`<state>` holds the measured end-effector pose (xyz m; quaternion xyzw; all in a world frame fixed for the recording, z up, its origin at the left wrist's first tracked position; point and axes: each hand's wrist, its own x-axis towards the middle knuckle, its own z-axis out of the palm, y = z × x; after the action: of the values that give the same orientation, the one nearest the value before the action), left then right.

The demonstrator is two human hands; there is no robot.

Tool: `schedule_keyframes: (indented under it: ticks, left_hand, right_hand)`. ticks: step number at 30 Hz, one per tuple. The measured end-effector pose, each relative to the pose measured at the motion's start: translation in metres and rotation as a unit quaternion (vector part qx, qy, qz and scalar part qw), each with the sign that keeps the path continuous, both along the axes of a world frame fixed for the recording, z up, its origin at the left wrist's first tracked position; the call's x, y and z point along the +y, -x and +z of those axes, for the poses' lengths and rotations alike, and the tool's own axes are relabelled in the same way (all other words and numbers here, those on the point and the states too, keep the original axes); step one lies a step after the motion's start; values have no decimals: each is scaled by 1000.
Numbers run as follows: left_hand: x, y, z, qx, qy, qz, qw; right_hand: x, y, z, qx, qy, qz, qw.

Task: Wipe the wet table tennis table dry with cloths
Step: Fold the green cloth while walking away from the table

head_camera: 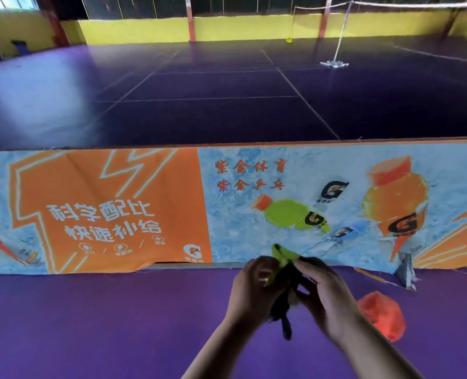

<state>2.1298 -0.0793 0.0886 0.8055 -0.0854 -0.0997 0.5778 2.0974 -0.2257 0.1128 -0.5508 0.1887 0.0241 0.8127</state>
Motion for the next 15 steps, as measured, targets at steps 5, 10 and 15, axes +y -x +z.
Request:
schedule_keyframes:
  ticks: [5, 10, 15]
  left_hand:
    - [-15, -144, 5, 8, 75, 27, 997]
    - [1, -290, 1, -23, 93, 177, 980]
    - [-2, -412, 19, -18, 109, 211, 971]
  right_hand:
    - [-44, -130, -2, -4, 67, -36, 997]
    - [-96, -286, -12, -85, 237, -38, 967]
    - [-135, -422, -15, -155, 389, -36, 907]
